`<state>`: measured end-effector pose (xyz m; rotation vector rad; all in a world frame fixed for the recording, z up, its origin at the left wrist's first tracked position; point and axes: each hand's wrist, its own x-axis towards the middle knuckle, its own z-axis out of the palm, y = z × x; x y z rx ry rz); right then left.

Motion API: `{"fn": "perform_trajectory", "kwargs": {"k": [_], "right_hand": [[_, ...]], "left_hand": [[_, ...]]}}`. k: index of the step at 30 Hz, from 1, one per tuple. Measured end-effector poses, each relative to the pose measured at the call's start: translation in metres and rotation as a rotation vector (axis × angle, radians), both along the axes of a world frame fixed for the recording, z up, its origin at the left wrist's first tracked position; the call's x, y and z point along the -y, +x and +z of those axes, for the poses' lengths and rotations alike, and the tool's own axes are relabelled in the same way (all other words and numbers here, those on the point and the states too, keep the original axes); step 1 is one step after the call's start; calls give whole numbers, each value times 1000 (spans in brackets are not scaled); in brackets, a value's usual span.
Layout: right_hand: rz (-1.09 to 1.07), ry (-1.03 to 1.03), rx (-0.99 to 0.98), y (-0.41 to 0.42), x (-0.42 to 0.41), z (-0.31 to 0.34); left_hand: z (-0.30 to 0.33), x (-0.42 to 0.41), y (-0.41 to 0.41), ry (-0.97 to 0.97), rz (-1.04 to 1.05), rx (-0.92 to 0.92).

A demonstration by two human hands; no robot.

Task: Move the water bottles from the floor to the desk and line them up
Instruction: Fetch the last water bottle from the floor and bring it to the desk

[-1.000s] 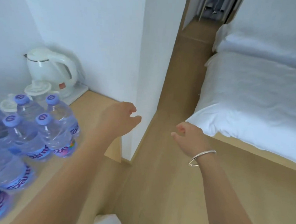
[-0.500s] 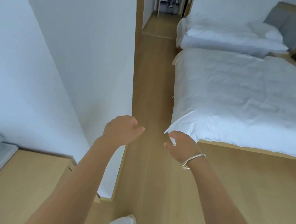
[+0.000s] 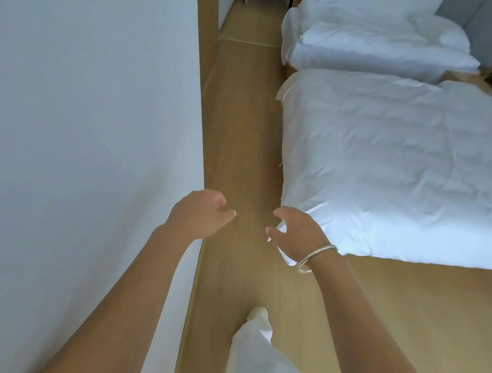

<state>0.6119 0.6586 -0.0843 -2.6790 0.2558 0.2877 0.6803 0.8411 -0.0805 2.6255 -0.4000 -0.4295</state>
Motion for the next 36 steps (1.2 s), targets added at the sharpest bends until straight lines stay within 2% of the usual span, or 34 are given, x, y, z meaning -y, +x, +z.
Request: {"fn": "perform_trajectory", "kwargs": {"k": [5, 13, 24, 30, 36], "right_hand": [[39, 39, -22, 90, 32, -12], [82, -32, -2, 261, 119, -5], [78, -6, -4, 445, 200, -6], [80, -43, -18, 582, 237, -9], [69, -75, -65, 721, 270, 5]], "left_hand": [[-13, 33, 78, -24, 34, -63], [2, 120, 245, 13, -6, -53], [-10, 204, 439, -55, -6, -107], [-21, 241, 580, -65, 13, -137], [-4, 269, 726, -60, 28, -115]]}}
